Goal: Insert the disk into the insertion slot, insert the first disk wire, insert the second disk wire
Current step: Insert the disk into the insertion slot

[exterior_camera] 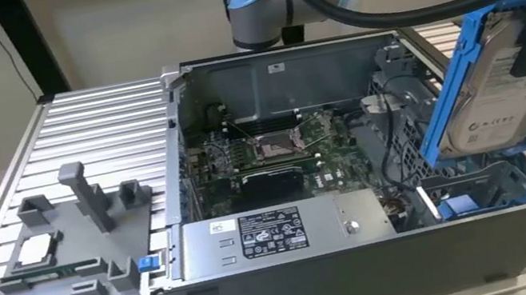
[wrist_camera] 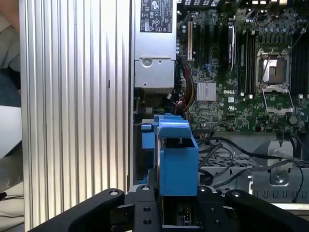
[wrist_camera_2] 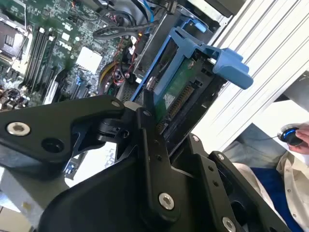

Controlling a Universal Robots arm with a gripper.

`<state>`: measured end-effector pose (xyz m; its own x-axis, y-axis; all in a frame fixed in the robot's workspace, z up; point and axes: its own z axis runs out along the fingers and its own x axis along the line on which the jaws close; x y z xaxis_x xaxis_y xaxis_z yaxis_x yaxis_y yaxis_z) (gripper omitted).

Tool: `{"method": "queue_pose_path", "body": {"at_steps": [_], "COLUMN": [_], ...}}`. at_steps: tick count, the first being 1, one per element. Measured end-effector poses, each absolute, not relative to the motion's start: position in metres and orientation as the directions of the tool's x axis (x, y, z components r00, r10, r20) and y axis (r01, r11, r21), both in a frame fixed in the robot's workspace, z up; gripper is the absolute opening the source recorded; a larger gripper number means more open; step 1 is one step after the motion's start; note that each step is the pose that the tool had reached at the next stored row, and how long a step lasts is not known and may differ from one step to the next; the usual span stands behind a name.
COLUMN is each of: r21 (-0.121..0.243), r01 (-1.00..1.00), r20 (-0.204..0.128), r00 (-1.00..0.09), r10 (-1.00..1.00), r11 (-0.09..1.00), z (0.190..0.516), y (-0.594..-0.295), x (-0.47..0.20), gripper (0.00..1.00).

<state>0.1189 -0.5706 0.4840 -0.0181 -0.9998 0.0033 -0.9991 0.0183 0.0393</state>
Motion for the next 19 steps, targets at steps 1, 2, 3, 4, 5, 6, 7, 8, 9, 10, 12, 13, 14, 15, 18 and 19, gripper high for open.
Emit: {"method": "queue_pose_path", "body": {"at_steps": [1,2,3,4,5,6,7,8,9,10,12,13,14,15,18,19], "r21": [0.039,0.039,0.039,0.039,0.039,0.039,0.039,0.039,0.039,0.039,0.039,0.039,0.039,0.039,0.039,0.039], "r01": [-0.999,-0.999,-0.999,-0.999,-0.999,-0.999,-0.999,-0.999,-0.999,-0.999,-0.999,-0.999,-0.999,-0.999,-0.999,-0.999], "r20": [0.003,0.003,0.003,0.003,0.003,0.003,0.003,0.003,0.004,0.003,0.003,0.003,0.003,0.003,0.003,0.003], "r00": [-0.018,-0.018,-0.018,-0.018,-0.018,-0.018,-0.018,-0.018,-0.018,-0.018,-0.018,-0.018,-0.018,-0.018,-0.018,-0.018], "r10": [-1.0,-1.0,-1.0,-1.0,-1.0,-1.0,-1.0,-1.0,-1.0,-1.0,-1.0,-1.0,-1.0,-1.0,-1.0,-1.0], "r11": [0.018,0.018,0.018,0.018,0.018,0.018,0.018,0.018,0.018,0.018,0.018,0.018,0.018,0.018,0.018,0.018], "z": [0.4839,0.4838,0.4837,0.4836,0.4835,0.4833,0.4831,0.4828,0.4825,0.482,0.481,0.4806,0.4803,0.4802,0.4801,0.4801], "y": [-0.5707,-0.5708,-0.5708,-0.5709,-0.571,-0.5712,-0.5713,-0.5714,-0.5716,-0.5717,-0.5723,-0.5726,-0.5728,-0.5728,-0.5728,-0.5729], "x": [0.119,0.1191,0.119,0.1191,0.1191,0.1194,0.1196,0.1198,0.1202,0.1206,0.1212,0.1212,0.1213,0.1213,0.1214,0.1214], "gripper": [0.0,0.0,0.0,0.0,0.0,0.0,0.0,0.0,0.0,0.0,0.0,0.0,0.0,0.0,0.0,0.0]}}
